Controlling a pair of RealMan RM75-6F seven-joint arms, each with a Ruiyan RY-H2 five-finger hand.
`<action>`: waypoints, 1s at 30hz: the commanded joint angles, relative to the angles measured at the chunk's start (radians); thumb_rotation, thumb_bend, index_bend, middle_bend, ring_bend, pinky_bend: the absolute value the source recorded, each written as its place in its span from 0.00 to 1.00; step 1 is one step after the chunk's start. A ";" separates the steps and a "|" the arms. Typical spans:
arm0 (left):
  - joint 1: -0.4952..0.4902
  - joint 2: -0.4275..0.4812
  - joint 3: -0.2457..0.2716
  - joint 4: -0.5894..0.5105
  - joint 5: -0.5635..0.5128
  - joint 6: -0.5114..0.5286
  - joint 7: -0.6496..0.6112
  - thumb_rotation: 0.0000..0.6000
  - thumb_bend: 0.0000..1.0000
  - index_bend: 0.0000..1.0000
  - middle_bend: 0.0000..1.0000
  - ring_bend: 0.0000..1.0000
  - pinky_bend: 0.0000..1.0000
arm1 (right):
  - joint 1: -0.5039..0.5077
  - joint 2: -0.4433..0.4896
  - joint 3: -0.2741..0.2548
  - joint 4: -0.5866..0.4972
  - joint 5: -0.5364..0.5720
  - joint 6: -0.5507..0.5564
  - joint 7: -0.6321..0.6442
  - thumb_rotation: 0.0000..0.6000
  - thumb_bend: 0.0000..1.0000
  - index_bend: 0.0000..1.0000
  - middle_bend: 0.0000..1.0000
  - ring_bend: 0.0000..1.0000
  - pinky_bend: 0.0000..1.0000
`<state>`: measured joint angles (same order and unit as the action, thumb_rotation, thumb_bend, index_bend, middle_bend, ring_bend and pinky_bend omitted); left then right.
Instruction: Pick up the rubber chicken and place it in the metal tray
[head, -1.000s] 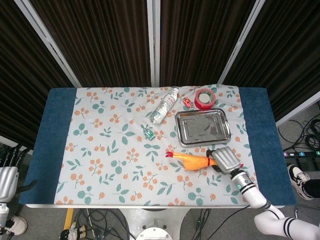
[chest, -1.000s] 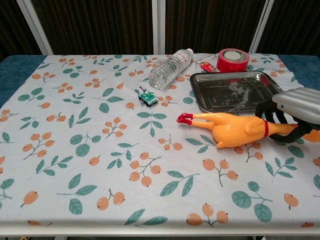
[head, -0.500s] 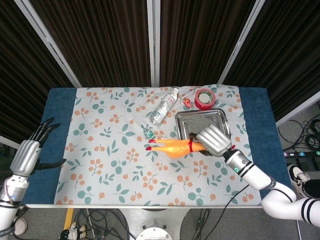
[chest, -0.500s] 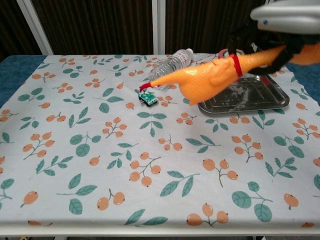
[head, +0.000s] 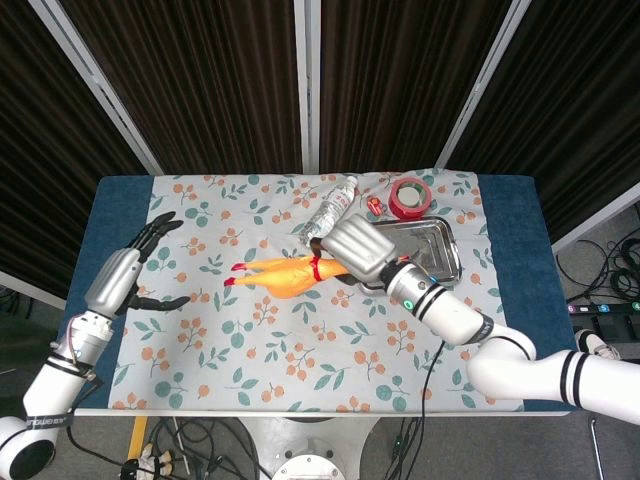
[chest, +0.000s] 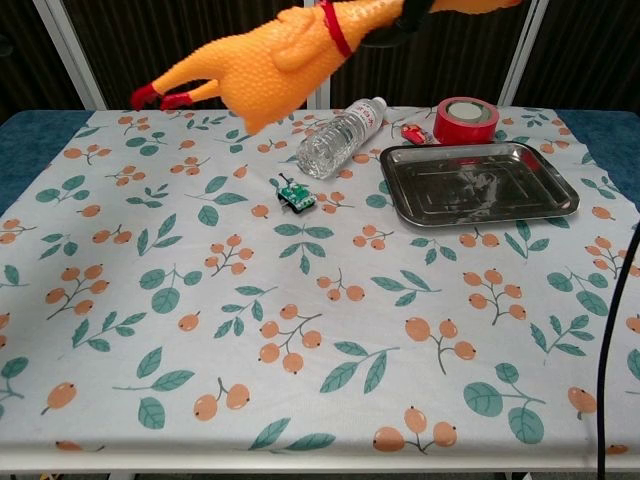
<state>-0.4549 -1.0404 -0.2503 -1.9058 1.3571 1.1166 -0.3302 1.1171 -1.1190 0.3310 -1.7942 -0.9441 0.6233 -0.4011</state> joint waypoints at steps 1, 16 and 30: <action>-0.046 -0.012 -0.021 -0.045 -0.049 -0.036 0.058 1.00 0.02 0.15 0.12 0.08 0.17 | 0.162 -0.047 -0.013 -0.023 0.225 0.053 -0.142 1.00 0.40 0.92 0.79 0.79 1.00; -0.155 -0.123 -0.045 -0.056 -0.262 -0.059 0.316 1.00 0.00 0.15 0.12 0.08 0.17 | 0.409 -0.156 -0.068 0.000 0.661 0.269 -0.322 1.00 0.40 0.93 0.80 0.80 1.00; -0.197 -0.170 -0.055 -0.044 -0.450 -0.025 0.435 1.00 0.00 0.15 0.12 0.08 0.19 | 0.454 -0.229 -0.047 0.024 0.798 0.353 -0.334 1.00 0.41 0.93 0.80 0.81 1.00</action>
<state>-0.6441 -1.2038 -0.3035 -1.9538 0.9275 1.0863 0.0879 1.5707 -1.3463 0.2824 -1.7714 -0.1478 0.9754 -0.7364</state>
